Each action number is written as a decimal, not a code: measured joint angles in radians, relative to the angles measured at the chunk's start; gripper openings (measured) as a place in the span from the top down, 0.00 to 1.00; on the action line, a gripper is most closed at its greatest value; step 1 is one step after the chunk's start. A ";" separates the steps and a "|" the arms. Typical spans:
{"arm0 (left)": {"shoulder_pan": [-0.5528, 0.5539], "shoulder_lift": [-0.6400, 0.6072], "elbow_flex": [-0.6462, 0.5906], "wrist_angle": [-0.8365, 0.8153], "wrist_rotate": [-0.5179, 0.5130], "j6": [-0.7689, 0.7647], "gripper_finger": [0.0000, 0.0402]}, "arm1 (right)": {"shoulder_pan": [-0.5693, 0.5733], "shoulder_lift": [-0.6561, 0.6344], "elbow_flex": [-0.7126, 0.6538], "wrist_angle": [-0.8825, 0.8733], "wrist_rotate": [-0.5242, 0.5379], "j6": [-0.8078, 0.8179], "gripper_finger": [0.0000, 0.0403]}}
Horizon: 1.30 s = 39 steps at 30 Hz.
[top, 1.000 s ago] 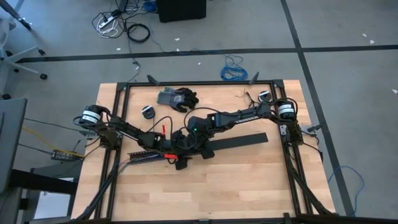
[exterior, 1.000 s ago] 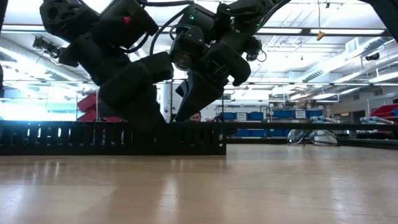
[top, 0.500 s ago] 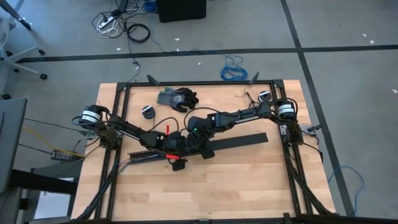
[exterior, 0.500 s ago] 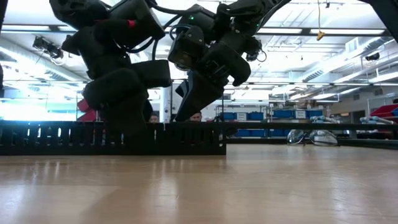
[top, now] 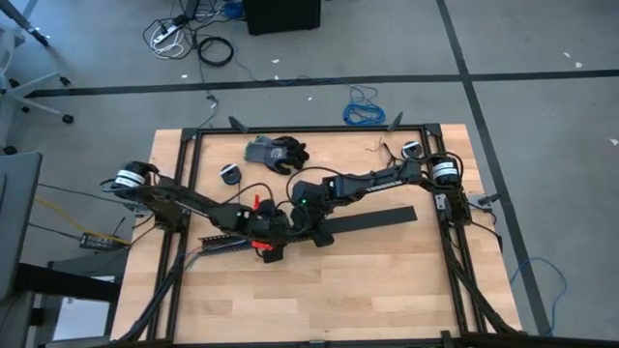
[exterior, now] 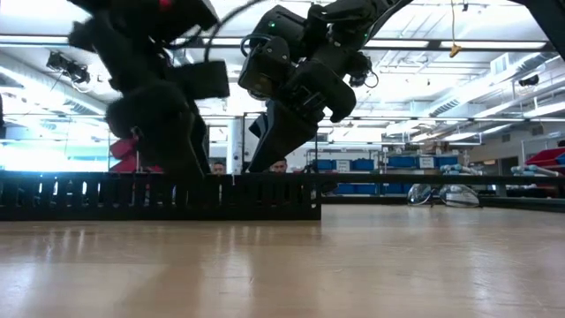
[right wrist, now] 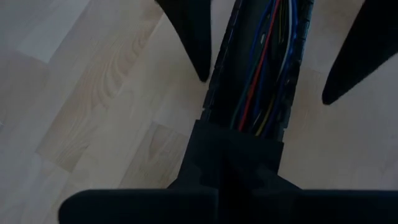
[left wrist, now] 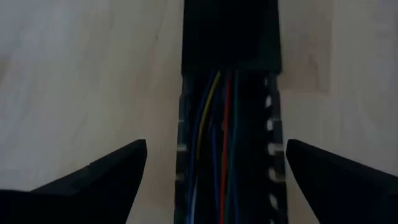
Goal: Ziptie cables
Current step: Close the black cable duct with the cover
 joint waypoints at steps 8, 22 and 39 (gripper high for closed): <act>-0.027 -0.044 -0.018 -0.018 -0.009 -0.002 0.05 | 0.000 0.000 0.000 -0.001 -0.003 -0.003 1.00; -0.026 -0.038 -0.018 0.243 -0.009 0.000 0.05 | -0.001 0.001 0.000 0.004 -0.017 -0.005 1.00; -0.026 -0.038 -0.018 0.150 0.003 0.050 0.05 | -0.001 0.001 -0.001 0.006 -0.020 -0.014 1.00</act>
